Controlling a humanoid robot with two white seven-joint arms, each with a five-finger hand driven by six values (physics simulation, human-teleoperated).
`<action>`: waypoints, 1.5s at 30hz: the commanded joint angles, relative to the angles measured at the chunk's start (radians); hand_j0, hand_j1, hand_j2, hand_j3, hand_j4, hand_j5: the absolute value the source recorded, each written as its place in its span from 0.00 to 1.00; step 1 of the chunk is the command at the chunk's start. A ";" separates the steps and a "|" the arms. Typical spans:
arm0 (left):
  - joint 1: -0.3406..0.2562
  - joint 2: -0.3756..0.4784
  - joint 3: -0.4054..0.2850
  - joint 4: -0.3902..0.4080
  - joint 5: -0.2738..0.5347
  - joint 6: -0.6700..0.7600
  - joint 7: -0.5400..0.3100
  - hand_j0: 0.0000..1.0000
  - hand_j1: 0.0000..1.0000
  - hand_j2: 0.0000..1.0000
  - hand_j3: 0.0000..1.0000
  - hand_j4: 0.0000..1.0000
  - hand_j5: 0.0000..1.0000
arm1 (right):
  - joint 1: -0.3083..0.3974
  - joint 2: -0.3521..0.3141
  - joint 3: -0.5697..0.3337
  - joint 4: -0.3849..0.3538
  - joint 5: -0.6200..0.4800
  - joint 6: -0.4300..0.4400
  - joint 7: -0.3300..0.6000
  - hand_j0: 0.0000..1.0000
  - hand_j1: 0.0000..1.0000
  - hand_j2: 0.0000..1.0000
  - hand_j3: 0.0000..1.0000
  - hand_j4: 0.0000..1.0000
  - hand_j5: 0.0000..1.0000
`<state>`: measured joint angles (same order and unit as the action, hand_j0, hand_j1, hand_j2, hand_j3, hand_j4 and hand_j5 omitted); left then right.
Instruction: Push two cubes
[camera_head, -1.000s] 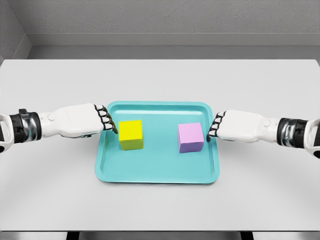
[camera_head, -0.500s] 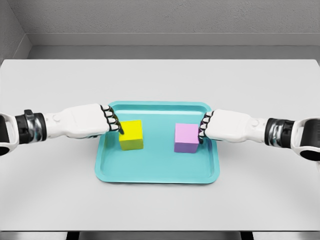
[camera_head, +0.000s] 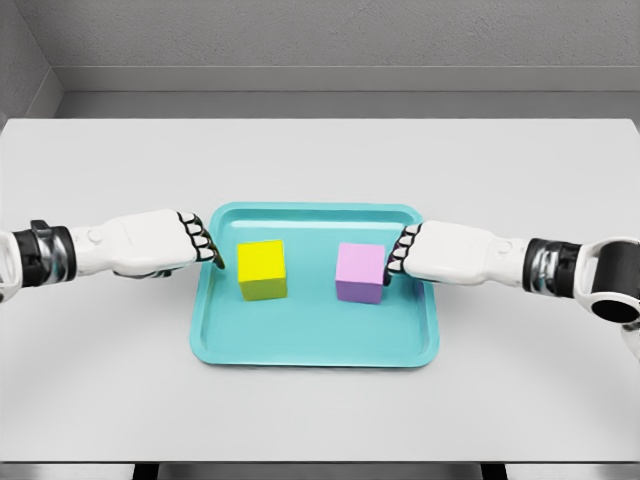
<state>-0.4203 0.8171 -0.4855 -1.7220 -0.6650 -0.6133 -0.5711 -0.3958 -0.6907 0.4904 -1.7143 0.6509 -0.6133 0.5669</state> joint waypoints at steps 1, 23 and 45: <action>0.000 -0.009 -0.002 0.004 0.002 0.002 -0.003 0.77 0.77 0.77 0.77 0.77 0.77 | 0.000 0.025 -0.001 0.028 -0.016 0.002 -0.001 0.66 0.66 0.66 0.66 0.66 0.66; -0.002 -0.076 -0.005 -0.050 -0.012 0.002 -0.004 0.77 0.77 0.77 0.77 0.77 0.77 | -0.032 0.100 -0.026 0.154 -0.010 0.002 0.005 0.66 0.66 0.66 0.66 0.66 0.66; 0.017 -0.085 0.007 -0.045 -0.027 0.002 -0.012 0.79 0.79 0.79 0.79 0.79 0.79 | -0.035 0.125 -0.021 0.148 -0.004 0.002 0.010 0.66 0.66 0.66 0.66 0.66 0.66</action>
<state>-0.4034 0.7286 -0.4807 -1.7703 -0.6952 -0.6134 -0.5833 -0.4326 -0.5658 0.4705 -1.5771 0.6516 -0.6135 0.5759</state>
